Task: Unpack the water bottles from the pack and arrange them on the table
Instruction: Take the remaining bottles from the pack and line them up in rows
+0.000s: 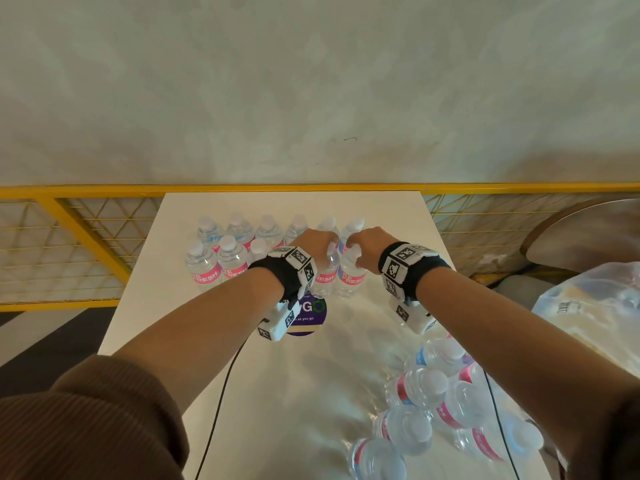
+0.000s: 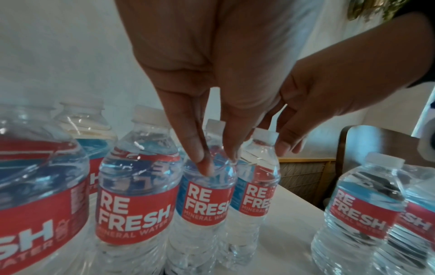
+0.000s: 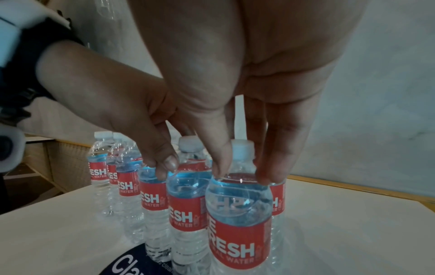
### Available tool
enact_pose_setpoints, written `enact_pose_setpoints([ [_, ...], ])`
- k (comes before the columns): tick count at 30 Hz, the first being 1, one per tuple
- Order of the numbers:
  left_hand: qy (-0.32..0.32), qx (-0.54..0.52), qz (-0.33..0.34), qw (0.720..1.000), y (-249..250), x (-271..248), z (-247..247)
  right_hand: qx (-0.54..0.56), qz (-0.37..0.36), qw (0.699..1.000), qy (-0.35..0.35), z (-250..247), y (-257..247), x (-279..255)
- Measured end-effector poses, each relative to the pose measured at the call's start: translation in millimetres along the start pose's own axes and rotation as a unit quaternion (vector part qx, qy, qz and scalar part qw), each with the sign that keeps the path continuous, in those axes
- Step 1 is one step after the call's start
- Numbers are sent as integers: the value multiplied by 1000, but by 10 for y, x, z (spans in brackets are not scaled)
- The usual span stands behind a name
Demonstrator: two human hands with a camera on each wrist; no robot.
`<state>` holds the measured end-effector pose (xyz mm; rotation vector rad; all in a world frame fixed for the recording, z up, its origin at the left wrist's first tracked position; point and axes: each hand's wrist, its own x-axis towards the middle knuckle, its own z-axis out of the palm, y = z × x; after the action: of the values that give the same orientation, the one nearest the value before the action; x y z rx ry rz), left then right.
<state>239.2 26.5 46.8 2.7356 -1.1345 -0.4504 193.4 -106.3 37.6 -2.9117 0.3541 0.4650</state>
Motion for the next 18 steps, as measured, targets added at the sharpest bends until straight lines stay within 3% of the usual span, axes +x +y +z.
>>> enact_pose_setpoints([
  [4, 50, -39, 6, 998, 100, -167, 18, 30, 17, 999, -14, -143, 96, -263],
  [7, 66, -47, 60, 995, 351, -340, 44, 29, 32, 999, -32, -270, 287, -611],
  [13, -73, -71, 228, 968, 1059, -656, 297, 42, 113, 992, -28, -372, 723, -1472],
  [18, -177, -63, 281, 941, 1460, -803, 604, 70, 187, 979, -40, -136, 1012, -2217],
])
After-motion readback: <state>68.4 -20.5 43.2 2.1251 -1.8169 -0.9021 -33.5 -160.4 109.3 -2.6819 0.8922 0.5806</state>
